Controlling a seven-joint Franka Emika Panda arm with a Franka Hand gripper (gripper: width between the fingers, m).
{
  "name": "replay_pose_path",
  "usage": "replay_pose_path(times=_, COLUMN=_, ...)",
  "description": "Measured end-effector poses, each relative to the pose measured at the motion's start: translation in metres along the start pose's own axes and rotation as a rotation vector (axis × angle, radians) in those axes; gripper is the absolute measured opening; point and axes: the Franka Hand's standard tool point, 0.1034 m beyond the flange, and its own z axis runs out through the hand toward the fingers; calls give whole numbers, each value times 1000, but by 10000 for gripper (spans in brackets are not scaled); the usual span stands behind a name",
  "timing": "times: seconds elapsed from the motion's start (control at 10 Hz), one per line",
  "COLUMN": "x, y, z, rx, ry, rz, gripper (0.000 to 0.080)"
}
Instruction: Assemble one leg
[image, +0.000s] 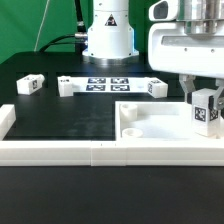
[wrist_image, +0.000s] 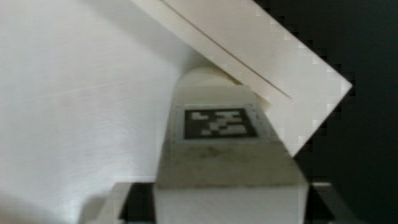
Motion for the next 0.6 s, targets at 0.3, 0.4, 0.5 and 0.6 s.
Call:
replay_pose_path(times=0.3, x=-1, y=2, z=0, rx=-8, ry=6, rz=309, gripper=291)
replay_pose_path(times=0.4, x=-1, y=2, z=0, rx=-9, ry=3, rz=365, gripper=291)
replay_pose_path(times=0.5, x=-3, y=3, z=0, rx=-11, ry=-10, rz=533, gripper=291)
replay_pose_path(times=0.6, x=-3, y=3, z=0, rx=-11, ry=-13, rz=583, gripper=291)
